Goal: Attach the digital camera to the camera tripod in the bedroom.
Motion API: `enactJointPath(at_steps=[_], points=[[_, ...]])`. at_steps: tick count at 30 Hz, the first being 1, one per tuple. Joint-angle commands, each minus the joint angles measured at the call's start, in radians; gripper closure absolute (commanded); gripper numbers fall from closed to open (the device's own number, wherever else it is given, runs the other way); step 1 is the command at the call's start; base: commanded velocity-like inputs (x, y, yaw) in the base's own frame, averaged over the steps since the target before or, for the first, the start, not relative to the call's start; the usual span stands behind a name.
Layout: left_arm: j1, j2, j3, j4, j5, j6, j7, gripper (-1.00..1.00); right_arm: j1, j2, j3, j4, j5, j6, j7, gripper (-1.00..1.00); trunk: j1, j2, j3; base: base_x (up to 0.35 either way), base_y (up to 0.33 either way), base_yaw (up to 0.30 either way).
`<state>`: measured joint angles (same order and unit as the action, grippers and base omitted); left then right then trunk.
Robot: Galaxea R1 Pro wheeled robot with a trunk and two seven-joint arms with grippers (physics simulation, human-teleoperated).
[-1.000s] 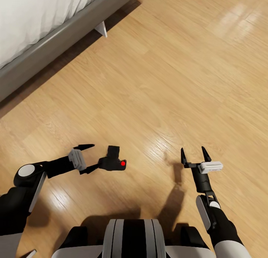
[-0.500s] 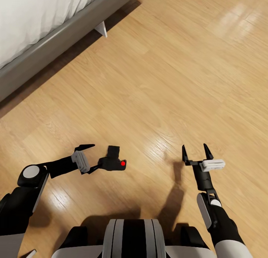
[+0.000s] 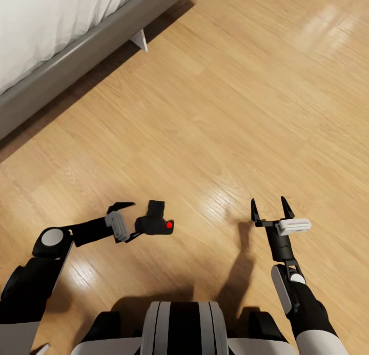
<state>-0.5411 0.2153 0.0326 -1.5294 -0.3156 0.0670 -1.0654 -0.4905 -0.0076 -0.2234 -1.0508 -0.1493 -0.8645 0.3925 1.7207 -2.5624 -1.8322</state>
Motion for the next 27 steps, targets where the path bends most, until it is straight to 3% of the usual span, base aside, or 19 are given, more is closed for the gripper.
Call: enactJointPath(at_steps=[1, 16, 27], points=[[0.000, -0.002, -0.005, 0.000, -0.008, 0.007, -0.005, -1.00, 0.000, 0.000, -0.001, 0.000, -0.010, -0.001, 0.011, -1.00, 0.000, 0.000, 0.000, 0.000, 0.000, 0.000], [0.000, -0.009, -0.075, 0.012, -0.030, 0.007, -0.005, -1.00, 0.000, 0.000, -0.001, 0.000, -0.010, -0.001, 0.011, -1.00, 0.000, 0.000, 0.000, 0.000, 0.000, 0.000], [0.000, -0.010, -0.090, 0.007, -0.031, 0.007, -0.005, -1.00, 0.000, 0.000, -0.001, 0.000, -0.010, -0.001, 0.011, -1.00, 0.000, 0.000, 0.000, 0.000, 0.000, 0.000]])
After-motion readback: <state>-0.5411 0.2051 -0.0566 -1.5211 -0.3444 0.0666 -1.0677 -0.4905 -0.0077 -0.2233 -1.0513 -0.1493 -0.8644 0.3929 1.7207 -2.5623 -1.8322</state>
